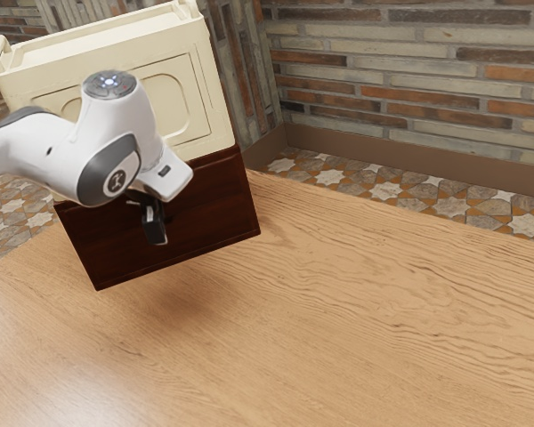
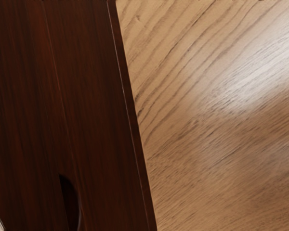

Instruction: Pull the drawer handle with one arm to open the drawer

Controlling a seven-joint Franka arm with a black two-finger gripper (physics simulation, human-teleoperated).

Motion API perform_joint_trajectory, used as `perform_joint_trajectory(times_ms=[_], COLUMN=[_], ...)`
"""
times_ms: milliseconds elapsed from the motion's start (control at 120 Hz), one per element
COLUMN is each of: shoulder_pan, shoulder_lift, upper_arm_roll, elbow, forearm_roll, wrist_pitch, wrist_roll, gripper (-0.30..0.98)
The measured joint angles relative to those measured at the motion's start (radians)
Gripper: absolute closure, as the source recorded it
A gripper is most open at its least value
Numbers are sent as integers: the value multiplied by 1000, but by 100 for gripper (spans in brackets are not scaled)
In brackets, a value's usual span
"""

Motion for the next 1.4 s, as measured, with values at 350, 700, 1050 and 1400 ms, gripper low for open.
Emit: perform_joint_trajectory(times_ms=[350,700,1050,1400], shoulder_pan=[-25,-65,-104,-131], shoulder_lift=[-63,-130,-241,-310], upper_arm_roll=[-1,-1,3,-11], elbow=[-63,-157,-259,-333], forearm_roll=[66,95,102,106], wrist_pitch=[7,20,23,24], wrist_roll=[2,14,17,16], gripper=[1,3,2,1])
